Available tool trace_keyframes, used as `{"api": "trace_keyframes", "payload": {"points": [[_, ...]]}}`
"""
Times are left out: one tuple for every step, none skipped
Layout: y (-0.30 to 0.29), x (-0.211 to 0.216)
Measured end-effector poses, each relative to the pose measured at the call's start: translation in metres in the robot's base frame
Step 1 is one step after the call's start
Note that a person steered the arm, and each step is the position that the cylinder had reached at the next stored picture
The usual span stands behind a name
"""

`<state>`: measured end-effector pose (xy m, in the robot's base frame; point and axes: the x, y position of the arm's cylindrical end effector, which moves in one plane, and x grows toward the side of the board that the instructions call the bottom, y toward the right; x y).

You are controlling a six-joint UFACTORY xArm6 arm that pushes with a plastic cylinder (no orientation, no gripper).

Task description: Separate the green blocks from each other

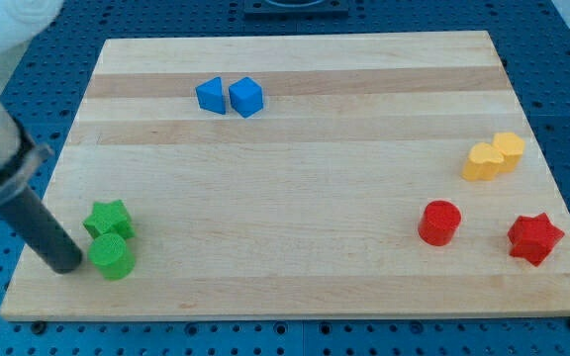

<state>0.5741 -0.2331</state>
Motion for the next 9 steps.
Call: {"api": "trace_keyframes", "payload": {"points": [[0.031,-0.011],[0.055,-0.025],[0.054,-0.024],[0.042,-0.011],[0.039,-0.033],[0.039,-0.09],[0.039,-0.092],[0.037,-0.116],[0.035,-0.128]]}}
